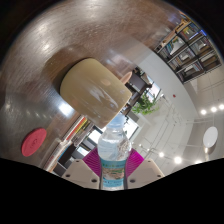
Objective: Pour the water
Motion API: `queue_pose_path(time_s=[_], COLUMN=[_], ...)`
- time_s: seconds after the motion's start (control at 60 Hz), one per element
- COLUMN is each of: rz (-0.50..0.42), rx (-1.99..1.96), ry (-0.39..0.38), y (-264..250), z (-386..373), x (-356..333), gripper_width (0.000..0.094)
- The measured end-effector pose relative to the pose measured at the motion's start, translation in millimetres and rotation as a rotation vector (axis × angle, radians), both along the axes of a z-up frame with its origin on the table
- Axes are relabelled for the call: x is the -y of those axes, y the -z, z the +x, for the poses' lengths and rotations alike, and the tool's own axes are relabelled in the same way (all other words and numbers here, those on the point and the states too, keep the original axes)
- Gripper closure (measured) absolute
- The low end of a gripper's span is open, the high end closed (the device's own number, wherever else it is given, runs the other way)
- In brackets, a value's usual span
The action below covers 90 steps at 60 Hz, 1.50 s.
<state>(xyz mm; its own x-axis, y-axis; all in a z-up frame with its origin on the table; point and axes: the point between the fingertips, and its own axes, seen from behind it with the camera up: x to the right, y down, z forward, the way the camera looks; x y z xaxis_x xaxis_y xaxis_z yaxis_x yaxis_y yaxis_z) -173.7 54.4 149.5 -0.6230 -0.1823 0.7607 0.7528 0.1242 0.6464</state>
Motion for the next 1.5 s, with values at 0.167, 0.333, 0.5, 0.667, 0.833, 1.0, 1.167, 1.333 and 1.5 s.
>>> queue_pose_path(time_s=[0.167,0.333,0.5,0.667,0.833,1.0,1.167,1.333,1.5], rz=[-0.009,-0.085,-0.197,-0.362,-0.417,-0.469,-0.477,-0.468,-0.472], rx=[-0.291,-0.870,-1.533,-2.019,-2.179,-2.254,-2.202,-2.211,-2.262], ry=[0.019,0.037,0.070,0.129,0.174,0.181,0.194,0.206,0.232], y=[-31.4,-78.2,-91.3,-48.6,-1.3,36.3,66.6,65.8,68.0], z=[12.4,36.9,75.8,98.0,111.0,105.2,94.1,97.4,99.9], x=[-3.5,3.4,5.4,12.5,15.7,16.3,14.6,18.6,24.6], gripper_width=[0.0664,0.0665,0.0666,0.0665,0.0664,0.0662,0.0646,0.0606,0.0317])
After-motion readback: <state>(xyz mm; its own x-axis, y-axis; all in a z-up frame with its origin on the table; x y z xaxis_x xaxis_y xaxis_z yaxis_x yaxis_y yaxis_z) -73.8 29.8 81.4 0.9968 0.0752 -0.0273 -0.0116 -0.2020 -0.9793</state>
